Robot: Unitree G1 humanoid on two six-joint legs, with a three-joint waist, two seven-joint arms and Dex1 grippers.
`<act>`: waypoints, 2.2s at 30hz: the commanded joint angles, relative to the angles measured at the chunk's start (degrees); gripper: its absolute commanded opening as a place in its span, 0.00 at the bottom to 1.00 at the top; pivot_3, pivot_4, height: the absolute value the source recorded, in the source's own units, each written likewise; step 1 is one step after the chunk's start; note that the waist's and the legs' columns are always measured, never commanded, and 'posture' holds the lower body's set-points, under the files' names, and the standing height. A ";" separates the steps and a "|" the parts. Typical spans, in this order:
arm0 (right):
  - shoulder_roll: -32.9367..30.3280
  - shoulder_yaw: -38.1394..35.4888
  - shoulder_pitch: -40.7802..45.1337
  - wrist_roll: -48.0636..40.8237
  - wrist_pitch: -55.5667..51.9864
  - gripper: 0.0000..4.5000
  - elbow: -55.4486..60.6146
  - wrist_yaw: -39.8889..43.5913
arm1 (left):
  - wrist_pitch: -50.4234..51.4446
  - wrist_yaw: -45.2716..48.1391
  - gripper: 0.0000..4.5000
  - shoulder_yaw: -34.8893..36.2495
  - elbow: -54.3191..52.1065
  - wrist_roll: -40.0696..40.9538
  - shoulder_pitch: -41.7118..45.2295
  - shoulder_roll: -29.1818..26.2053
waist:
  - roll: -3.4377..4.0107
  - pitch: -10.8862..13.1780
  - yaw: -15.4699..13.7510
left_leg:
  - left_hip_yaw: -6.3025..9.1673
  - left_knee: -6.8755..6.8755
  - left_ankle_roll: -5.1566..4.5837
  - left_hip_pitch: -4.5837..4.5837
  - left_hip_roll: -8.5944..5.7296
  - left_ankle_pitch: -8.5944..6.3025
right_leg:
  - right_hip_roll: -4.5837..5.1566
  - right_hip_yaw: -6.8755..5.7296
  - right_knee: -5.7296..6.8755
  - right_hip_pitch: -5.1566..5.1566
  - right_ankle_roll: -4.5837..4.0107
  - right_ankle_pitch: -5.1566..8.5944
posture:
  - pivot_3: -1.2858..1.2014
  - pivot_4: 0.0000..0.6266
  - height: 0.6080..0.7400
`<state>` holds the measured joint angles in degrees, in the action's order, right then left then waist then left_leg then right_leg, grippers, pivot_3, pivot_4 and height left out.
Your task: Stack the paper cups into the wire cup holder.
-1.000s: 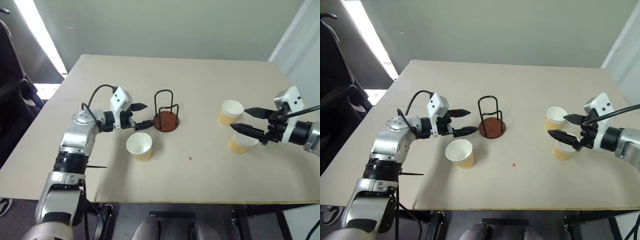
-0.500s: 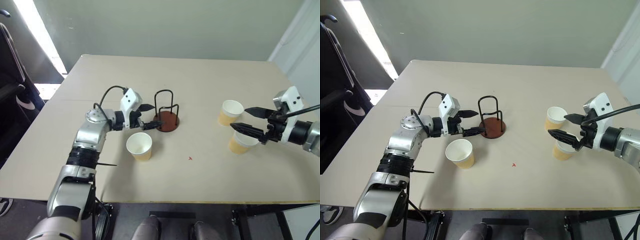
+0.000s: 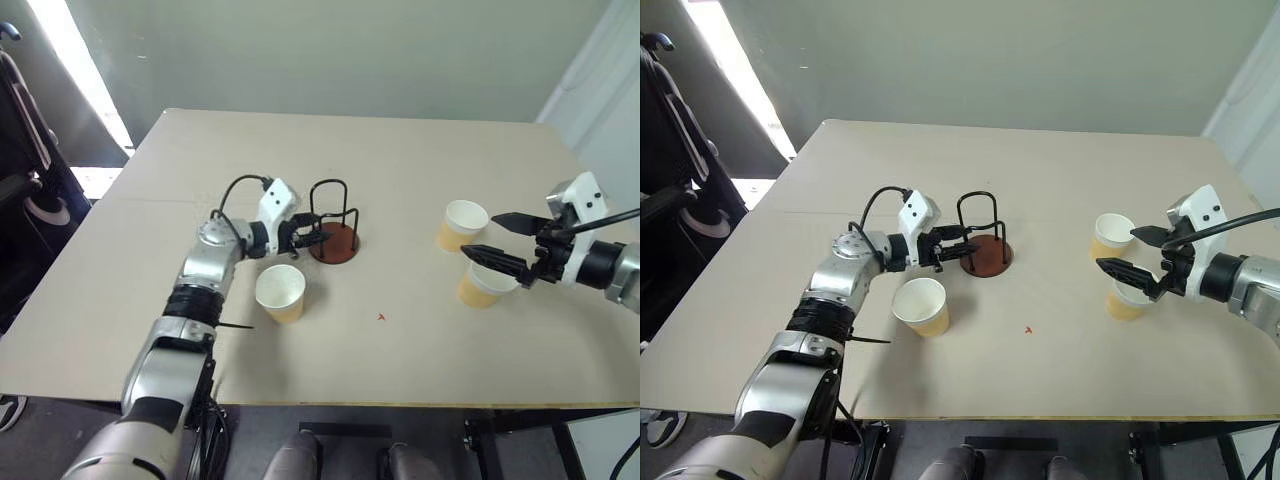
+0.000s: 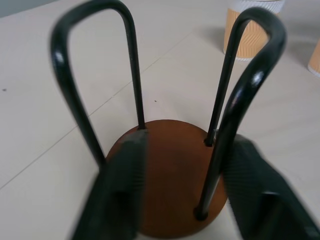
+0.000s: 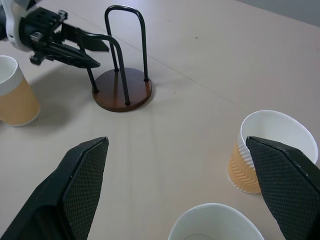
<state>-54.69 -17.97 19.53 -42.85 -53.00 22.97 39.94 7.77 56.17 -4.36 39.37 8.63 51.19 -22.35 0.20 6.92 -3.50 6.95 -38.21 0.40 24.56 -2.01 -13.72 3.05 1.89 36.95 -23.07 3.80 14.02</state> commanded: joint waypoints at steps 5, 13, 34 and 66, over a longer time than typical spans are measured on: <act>-0.25 -2.34 -0.30 -0.22 0.49 1.00 2.13 -0.93 | -2.13 -0.19 0.00 0.96 0.94 0.23 3.25 1.65 | 0.00 0.00 0.02 | -0.02 -0.01 -0.01 0.01 0.00 0.00 | -0.01 0.00 0.00 -0.01 0.02 0.00 | 0.52 0.24 1.00; -0.79 -2.69 -0.56 -0.78 0.23 1.00 2.82 -0.89 | 0.18 3.07 0.00 1.53 -3.37 3.00 3.99 2.08 | 0.00 0.00 -0.01 | -0.03 -0.03 -0.02 0.04 -0.01 0.01 | -0.01 0.01 0.00 -0.02 0.06 0.01 | 0.52 0.24 1.00; -10.44 -16.03 -8.73 -7.59 -6.73 1.00 9.85 5.70 | 17.49 23.91 0.00 -5.31 -31.34 12.94 -0.03 -7.43 | -0.01 0.00 -0.16 | 0.00 -0.10 -0.03 0.24 -0.01 0.01 | 0.01 0.00 0.01 -0.13 0.11 0.00 | 0.52 0.24 1.00; -13.15 -22.35 -15.97 -13.40 -9.87 1.00 17.06 11.46 | 11.96 21.39 0.00 -14.77 -30.05 5.41 -7.43 -2.31 | 0.00 -0.01 -0.22 | -0.01 -0.24 -0.07 0.31 -0.03 0.02 | 0.01 0.00 0.02 -0.11 0.20 -0.02 | 0.52 0.24 1.00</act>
<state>-66.46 -36.94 3.37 -54.68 -62.68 38.63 50.23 20.30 77.39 -19.31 10.56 13.59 43.70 -25.06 0.21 6.91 -3.72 6.94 -38.47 0.32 24.88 -2.04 -13.70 3.06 1.89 36.97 -23.18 4.00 14.01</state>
